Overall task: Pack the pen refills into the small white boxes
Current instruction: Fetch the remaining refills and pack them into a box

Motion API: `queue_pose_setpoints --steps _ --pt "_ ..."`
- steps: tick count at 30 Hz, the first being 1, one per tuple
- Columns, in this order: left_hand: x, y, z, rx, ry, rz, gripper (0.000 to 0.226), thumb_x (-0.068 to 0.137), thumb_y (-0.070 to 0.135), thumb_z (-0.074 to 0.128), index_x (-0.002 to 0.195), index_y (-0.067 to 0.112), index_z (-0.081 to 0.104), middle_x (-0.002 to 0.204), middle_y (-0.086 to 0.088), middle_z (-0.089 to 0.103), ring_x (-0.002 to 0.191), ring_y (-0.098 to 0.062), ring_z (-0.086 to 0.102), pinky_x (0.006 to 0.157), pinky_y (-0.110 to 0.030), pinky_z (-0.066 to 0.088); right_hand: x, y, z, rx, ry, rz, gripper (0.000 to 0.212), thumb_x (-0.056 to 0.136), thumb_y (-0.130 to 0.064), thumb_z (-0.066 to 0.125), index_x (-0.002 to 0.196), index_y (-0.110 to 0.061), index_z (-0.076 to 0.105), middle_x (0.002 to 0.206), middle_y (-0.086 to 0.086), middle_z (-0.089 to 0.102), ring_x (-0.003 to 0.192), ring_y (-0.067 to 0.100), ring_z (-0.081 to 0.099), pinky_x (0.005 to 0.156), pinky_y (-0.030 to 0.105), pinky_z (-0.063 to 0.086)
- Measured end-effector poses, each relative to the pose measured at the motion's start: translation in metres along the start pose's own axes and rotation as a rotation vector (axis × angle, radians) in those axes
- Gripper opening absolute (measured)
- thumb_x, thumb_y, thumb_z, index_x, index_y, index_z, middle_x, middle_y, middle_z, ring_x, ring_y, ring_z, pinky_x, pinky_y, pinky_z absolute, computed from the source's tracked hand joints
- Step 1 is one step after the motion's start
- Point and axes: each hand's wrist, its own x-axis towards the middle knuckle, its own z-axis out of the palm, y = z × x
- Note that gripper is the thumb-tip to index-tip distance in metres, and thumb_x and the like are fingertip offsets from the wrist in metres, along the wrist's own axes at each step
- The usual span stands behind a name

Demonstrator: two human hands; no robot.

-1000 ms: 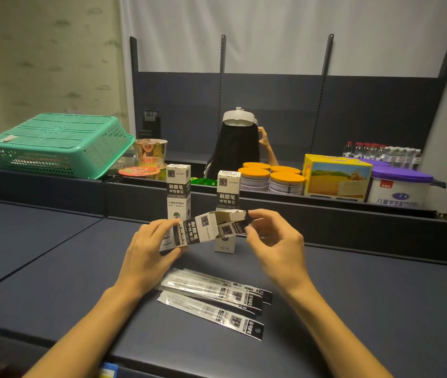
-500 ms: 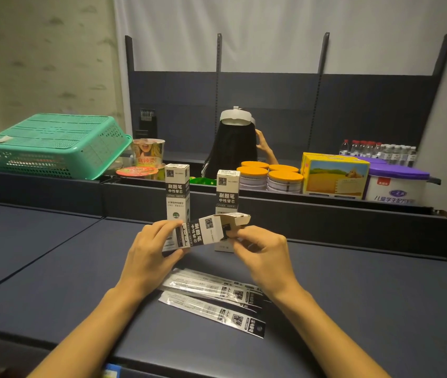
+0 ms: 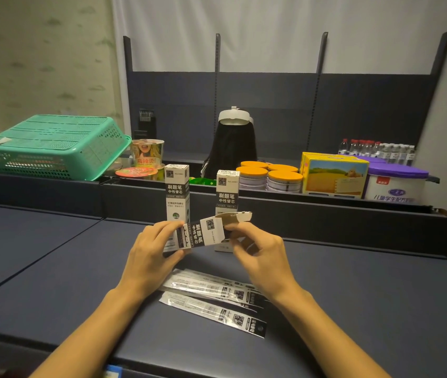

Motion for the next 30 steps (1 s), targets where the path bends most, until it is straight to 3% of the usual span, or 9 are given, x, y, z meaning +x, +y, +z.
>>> queue_pose_setpoints --steps 6,12,16,19,24,27,30 --pt "0.001 0.002 -0.001 -0.006 0.008 0.012 0.066 0.065 0.018 0.086 0.125 0.011 0.057 0.118 -0.009 0.062 0.104 -0.018 0.050 0.084 -0.033 0.047 -0.001 0.006 0.002 -0.106 0.000 -0.048 0.023 0.085 0.001 0.066 0.103 -0.011 0.075 0.099 -0.001 0.073 0.088 -0.017 0.057 0.072 0.005 0.046" --pt "0.000 0.003 -0.002 -0.016 0.014 0.026 0.065 0.065 0.016 0.086 0.123 0.009 0.058 0.117 -0.010 0.062 0.105 -0.018 0.050 0.085 -0.036 0.047 -0.002 -0.002 0.003 -0.105 -0.129 -0.034 0.027 0.088 -0.007 0.061 0.110 -0.015 0.073 0.118 -0.011 0.065 0.088 -0.015 0.055 0.068 0.006 0.045" --pt "0.000 0.003 -0.002 -0.013 0.011 0.018 0.065 0.065 0.015 0.086 0.123 0.009 0.058 0.118 -0.009 0.062 0.106 -0.018 0.050 0.086 -0.038 0.048 -0.003 -0.005 0.002 -0.094 -0.138 -0.016 0.030 0.088 -0.008 0.061 0.116 -0.016 0.070 0.118 -0.009 0.065 0.088 -0.016 0.053 0.070 0.004 0.044" --pt "0.000 0.002 -0.002 -0.016 0.014 0.006 0.064 0.066 0.014 0.086 0.124 0.009 0.058 0.118 -0.009 0.062 0.107 -0.018 0.050 0.087 -0.036 0.046 -0.001 -0.005 0.001 -0.060 -0.081 -0.019 0.030 0.087 -0.005 0.063 0.115 -0.013 0.070 0.112 -0.017 0.059 0.092 -0.019 0.053 0.071 0.002 0.043" --pt "0.000 0.003 -0.002 -0.019 0.016 -0.006 0.064 0.066 0.013 0.085 0.124 0.010 0.057 0.118 -0.009 0.061 0.106 -0.018 0.050 0.087 -0.035 0.046 0.000 -0.002 0.000 -0.037 -0.020 -0.035 0.023 0.086 -0.004 0.064 0.106 -0.012 0.072 0.116 -0.008 0.062 0.093 -0.007 0.057 0.068 0.006 0.045" --pt "0.000 0.003 -0.003 -0.020 0.020 -0.017 0.065 0.067 0.013 0.085 0.125 0.011 0.057 0.119 -0.009 0.061 0.106 -0.019 0.051 0.087 -0.036 0.047 0.003 -0.002 -0.005 -0.018 0.038 -0.021 0.017 0.084 -0.003 0.067 0.097 -0.013 0.071 0.102 -0.004 0.064 0.079 0.004 0.059 0.062 0.010 0.045" --pt "0.000 0.002 -0.002 -0.021 0.018 -0.021 0.065 0.067 0.014 0.085 0.125 0.011 0.057 0.119 -0.009 0.061 0.106 -0.020 0.051 0.087 -0.037 0.048 0.006 -0.003 -0.014 0.023 0.046 0.037 0.017 0.084 -0.002 0.067 0.091 -0.017 0.068 0.090 -0.006 0.066 0.080 0.008 0.060 0.061 0.011 0.046"
